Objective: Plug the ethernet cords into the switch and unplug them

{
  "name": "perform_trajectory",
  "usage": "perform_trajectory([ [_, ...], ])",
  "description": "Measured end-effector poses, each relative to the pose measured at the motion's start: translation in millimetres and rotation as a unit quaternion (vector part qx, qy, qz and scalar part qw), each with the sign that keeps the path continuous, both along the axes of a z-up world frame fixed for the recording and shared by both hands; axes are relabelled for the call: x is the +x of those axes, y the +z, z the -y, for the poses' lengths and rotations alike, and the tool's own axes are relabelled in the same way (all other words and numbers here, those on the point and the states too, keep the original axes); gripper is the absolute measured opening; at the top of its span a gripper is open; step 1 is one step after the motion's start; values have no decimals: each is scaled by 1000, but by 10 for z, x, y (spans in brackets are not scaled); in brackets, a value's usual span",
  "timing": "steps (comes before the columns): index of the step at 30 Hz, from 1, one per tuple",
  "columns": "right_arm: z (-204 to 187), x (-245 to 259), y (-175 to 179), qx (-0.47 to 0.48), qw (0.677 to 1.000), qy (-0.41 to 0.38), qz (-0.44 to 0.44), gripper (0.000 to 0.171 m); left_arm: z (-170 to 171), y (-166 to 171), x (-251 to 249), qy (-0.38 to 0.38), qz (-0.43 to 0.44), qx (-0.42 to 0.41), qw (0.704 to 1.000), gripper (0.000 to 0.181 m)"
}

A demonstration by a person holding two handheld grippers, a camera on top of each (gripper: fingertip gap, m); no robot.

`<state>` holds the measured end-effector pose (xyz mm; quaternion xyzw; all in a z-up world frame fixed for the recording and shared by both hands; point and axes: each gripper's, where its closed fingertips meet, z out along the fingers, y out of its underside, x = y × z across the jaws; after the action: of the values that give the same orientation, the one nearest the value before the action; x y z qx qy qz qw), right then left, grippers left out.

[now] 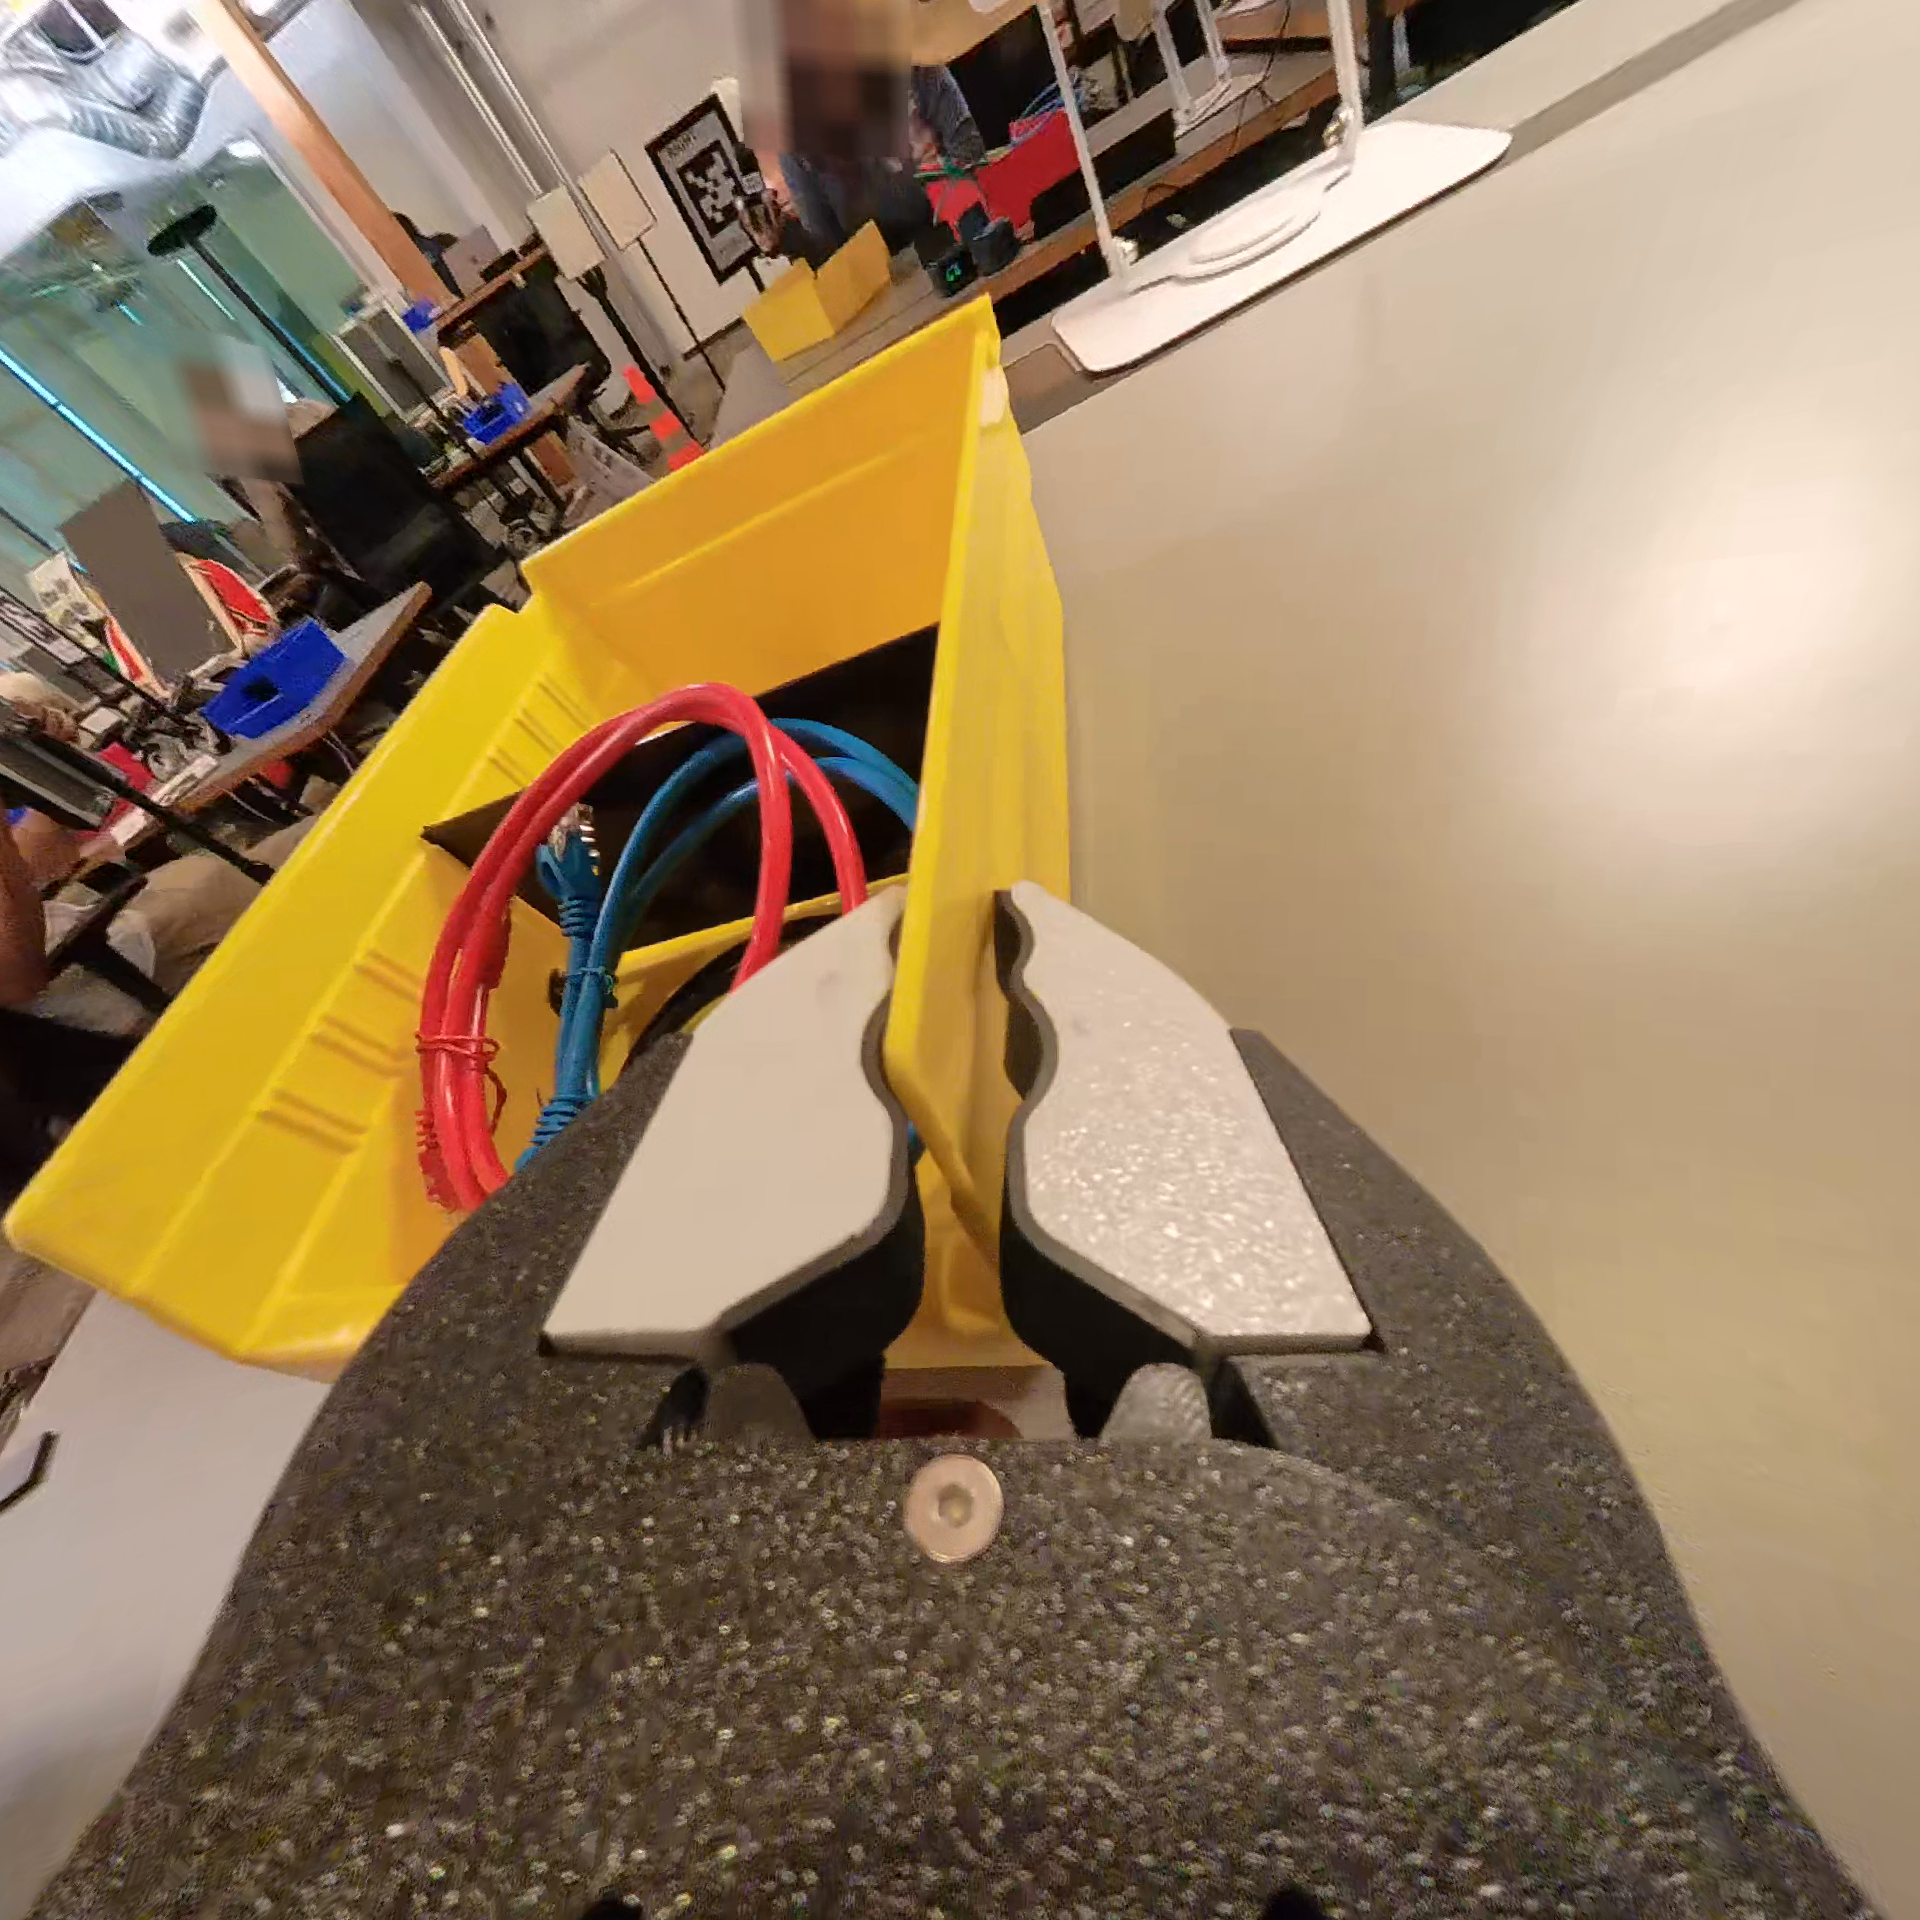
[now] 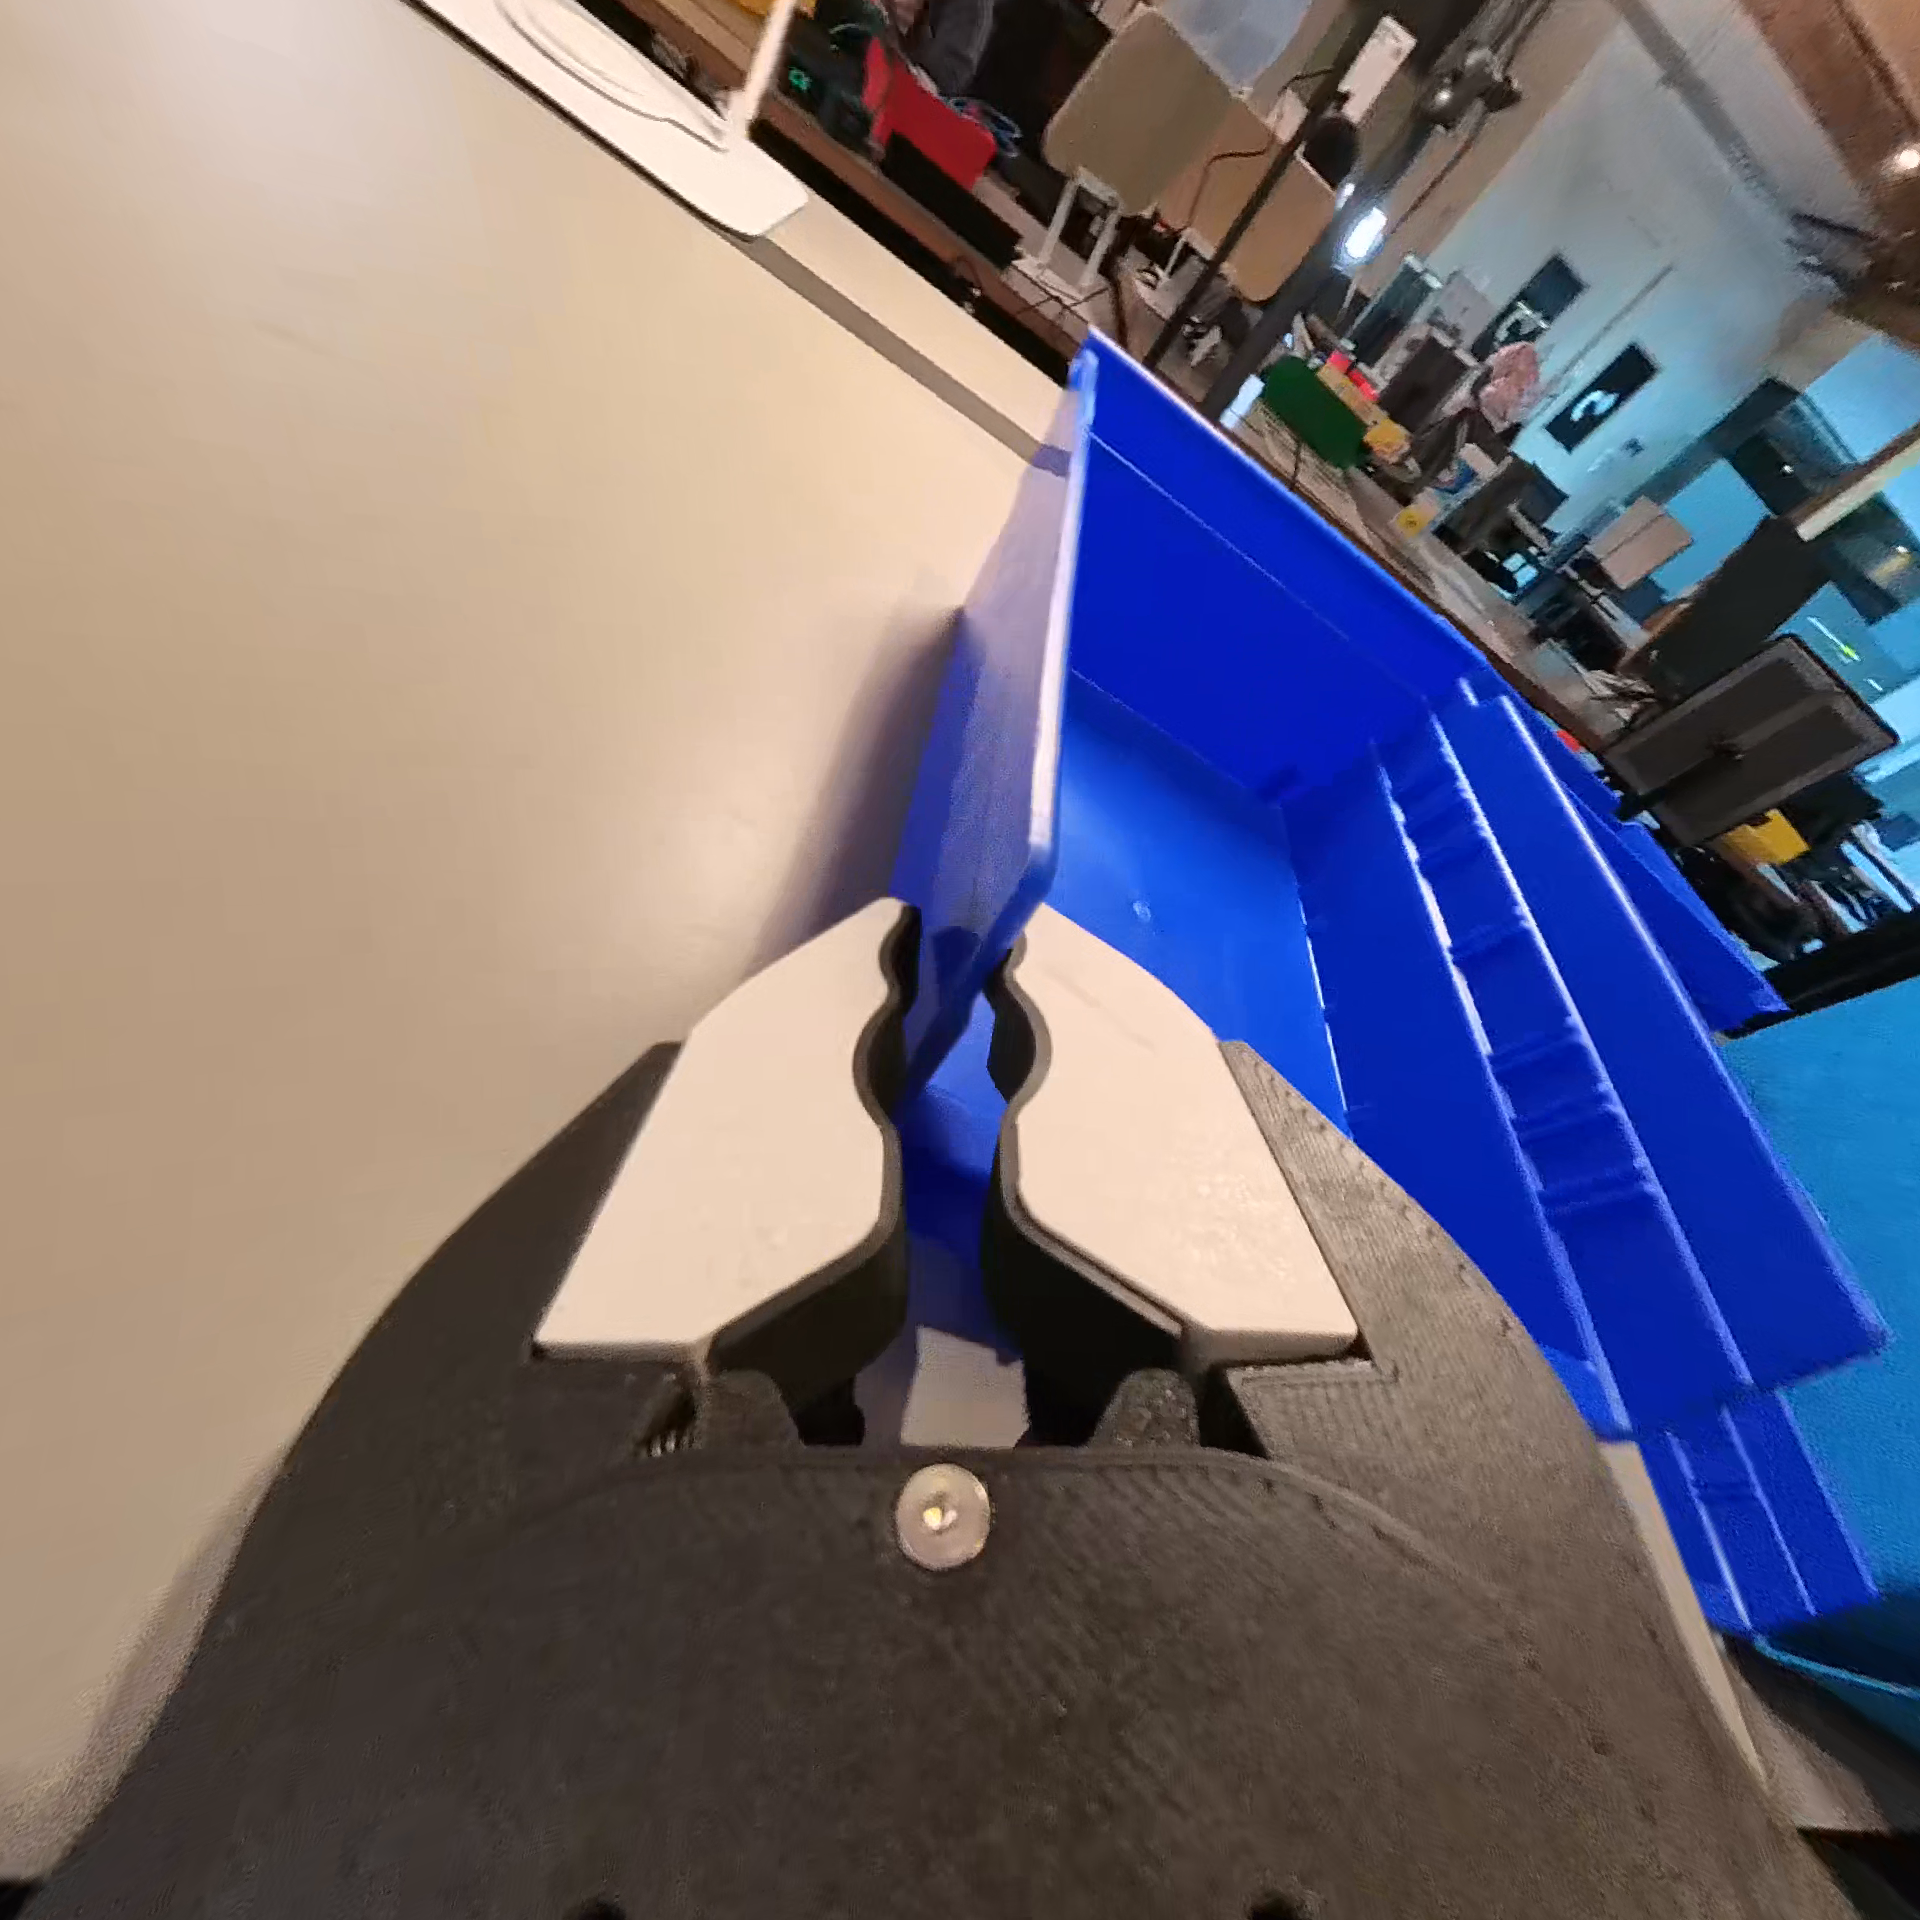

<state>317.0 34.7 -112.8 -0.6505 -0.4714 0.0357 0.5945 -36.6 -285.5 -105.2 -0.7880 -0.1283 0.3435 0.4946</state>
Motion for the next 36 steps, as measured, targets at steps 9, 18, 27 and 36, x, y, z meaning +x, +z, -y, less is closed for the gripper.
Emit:
perform_trajectory([
  [9, -379, 235, 2, -5, 1000, -24, 3, 9, 267, 9, -343, 42, 13, -4, 999, 6],
  [18, -885, 320, -5, -24, 999, -36, 14, 9, 587, -21, -1205, 73, 54, -15, 996, 6],
  [27, -976, 384, -4, -24, 999, -29, 9, 9, 728, -23, -1584, 63, 48, -10, 997, 6],
  [36, -1027, 430, -12, -24, 999, -32, 15, 11, 778, 50, -1582, 35, 52, 4, 998, 15],
])
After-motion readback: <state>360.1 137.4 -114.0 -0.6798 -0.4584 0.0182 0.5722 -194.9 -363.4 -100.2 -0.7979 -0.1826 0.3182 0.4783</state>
